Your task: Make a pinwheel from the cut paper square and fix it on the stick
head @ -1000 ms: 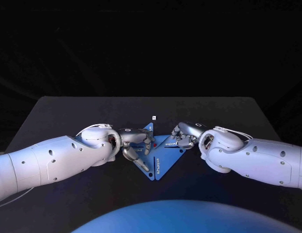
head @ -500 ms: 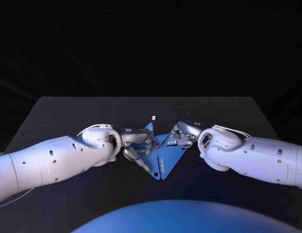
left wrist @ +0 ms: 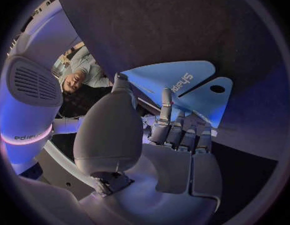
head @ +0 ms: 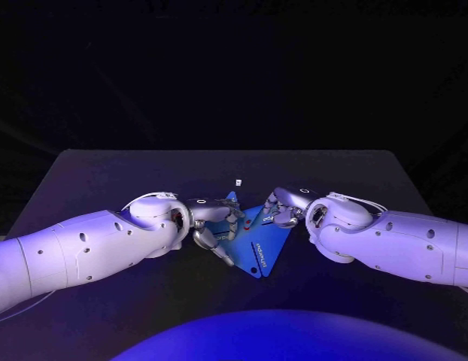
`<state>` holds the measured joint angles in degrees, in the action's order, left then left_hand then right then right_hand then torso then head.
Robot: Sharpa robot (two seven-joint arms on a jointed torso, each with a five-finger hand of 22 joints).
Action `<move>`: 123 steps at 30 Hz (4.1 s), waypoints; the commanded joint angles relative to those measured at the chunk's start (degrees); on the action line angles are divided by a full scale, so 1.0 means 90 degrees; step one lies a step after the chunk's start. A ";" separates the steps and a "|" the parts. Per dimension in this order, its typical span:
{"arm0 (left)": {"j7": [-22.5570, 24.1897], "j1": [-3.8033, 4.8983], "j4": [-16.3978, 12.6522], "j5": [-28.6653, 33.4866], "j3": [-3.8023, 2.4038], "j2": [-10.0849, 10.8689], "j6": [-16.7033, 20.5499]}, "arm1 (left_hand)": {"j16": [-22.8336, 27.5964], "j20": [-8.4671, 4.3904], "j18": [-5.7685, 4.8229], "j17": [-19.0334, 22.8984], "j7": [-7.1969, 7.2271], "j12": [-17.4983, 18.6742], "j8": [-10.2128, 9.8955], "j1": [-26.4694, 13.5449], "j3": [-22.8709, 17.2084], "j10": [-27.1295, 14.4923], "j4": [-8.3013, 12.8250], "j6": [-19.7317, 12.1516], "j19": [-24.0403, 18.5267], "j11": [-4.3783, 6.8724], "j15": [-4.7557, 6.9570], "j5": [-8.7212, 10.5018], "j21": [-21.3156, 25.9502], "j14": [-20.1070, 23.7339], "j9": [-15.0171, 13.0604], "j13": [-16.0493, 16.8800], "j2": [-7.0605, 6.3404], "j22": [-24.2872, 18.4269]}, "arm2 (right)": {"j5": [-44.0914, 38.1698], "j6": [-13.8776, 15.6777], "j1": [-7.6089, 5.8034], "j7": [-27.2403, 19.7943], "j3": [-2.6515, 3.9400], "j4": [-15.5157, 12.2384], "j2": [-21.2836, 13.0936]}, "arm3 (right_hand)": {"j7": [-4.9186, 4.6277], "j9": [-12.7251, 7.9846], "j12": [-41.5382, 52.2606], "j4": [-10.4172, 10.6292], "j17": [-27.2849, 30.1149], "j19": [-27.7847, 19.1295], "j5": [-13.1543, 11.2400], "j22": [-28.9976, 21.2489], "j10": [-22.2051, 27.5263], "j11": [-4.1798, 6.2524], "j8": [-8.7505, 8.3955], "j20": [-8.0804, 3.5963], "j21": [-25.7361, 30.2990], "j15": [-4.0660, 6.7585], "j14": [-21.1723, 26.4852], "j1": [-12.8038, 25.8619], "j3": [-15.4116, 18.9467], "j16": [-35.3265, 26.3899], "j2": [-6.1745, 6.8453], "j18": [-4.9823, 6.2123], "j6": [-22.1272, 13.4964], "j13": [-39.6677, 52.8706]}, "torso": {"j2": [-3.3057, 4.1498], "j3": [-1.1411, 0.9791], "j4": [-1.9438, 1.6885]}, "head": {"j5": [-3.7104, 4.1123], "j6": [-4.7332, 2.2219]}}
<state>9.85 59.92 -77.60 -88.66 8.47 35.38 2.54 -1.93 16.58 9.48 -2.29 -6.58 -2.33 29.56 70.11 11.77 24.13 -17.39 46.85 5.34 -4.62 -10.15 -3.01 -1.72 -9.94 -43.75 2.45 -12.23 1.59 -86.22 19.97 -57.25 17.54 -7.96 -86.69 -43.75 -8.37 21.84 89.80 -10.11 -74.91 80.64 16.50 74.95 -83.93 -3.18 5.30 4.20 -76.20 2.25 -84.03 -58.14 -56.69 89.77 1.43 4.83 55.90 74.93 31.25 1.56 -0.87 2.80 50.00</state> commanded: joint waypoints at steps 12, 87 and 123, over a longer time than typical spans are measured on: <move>-0.0043 0.0002 -0.0020 -0.0101 -0.0003 -0.0096 0.0108 | 0.0043 -0.0004 0.0029 0.0008 0.0113 -0.0003 -0.0062 -0.0013 -0.0019 0.0003 0.0002 0.0055 -0.0035 0.0130 -0.0031 -0.0004 0.0002 0.0028 0.0023 -0.0002 0.0013 0.0007 | -0.0074 -0.0148 -0.0028 -0.0047 -0.0001 0.0133 0.0088 | 0.0012 0.0000 0.0022 -0.0005 -0.1677 0.0042 -0.0057 0.0113 -0.0674 -0.0025 0.0032 0.0003 -0.0027 -0.0051 -0.0664 0.0052 -0.0033 0.0026 -0.0025 -0.0067 0.0059 0.1675 | 0.0002 0.0003 0.0000 | 0.0020 0.0000; -0.0461 0.0011 0.0216 -0.0248 -0.0008 -0.0561 -0.0050 | 0.0048 -0.0005 0.0014 0.0015 0.0124 -0.0015 -0.0207 0.0004 -0.0231 0.0050 0.0009 0.0244 -0.0030 0.0120 -0.0050 0.0011 -0.0005 0.0092 0.0071 0.0005 0.0281 0.0012 | -0.1057 -0.0267 -0.0115 0.0269 -0.0037 0.0397 0.0394 | 0.0027 0.0007 0.0022 0.0001 -0.1677 0.0048 -0.0122 0.0129 -0.0674 -0.0012 0.0060 0.0003 -0.0035 -0.0045 -0.0664 0.0068 -0.0036 0.0026 -0.0047 -0.0071 0.0096 0.1675 | -0.0003 0.0001 -0.0001 | 0.0084 0.0000; -0.0540 0.0011 0.0313 -0.0256 -0.0007 -0.0627 -0.0143 | 0.0050 -0.0003 0.0013 0.0017 0.0102 -0.0005 -0.0237 -0.0004 -0.0261 0.0017 0.0010 0.0243 -0.0031 0.0101 -0.0058 0.0013 -0.0006 0.0106 0.0074 -0.0001 0.0320 0.0012 | -0.1188 -0.0211 -0.0191 0.0193 -0.0037 0.1221 0.0949 | -0.0010 -0.0037 0.0022 -0.0023 -0.1677 -0.0012 -0.0293 0.0057 -0.0674 -0.0043 0.0005 0.0001 0.0059 -0.0044 -0.0664 0.0039 -0.0052 0.0026 -0.0007 -0.0049 -0.0032 0.1675 | 0.0007 0.0006 -0.0012 | 0.0082 0.0000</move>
<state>5.31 59.99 -74.78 -90.76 8.44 29.89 1.84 -1.70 16.58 9.49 -2.23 -5.52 -2.33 27.58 70.28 9.78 24.29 -17.31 48.86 5.34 -3.60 -10.77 -3.01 -1.72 -9.32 -43.16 2.42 -9.95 1.62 -96.79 19.62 -58.95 19.89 -8.27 -75.87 -35.31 -8.38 21.57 89.80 -10.35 -74.90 80.63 14.06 74.91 -83.93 -3.17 5.53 4.20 -75.99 2.25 -84.03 -57.91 -56.94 89.77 1.21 4.83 55.88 74.95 31.27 1.61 -0.96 3.69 50.00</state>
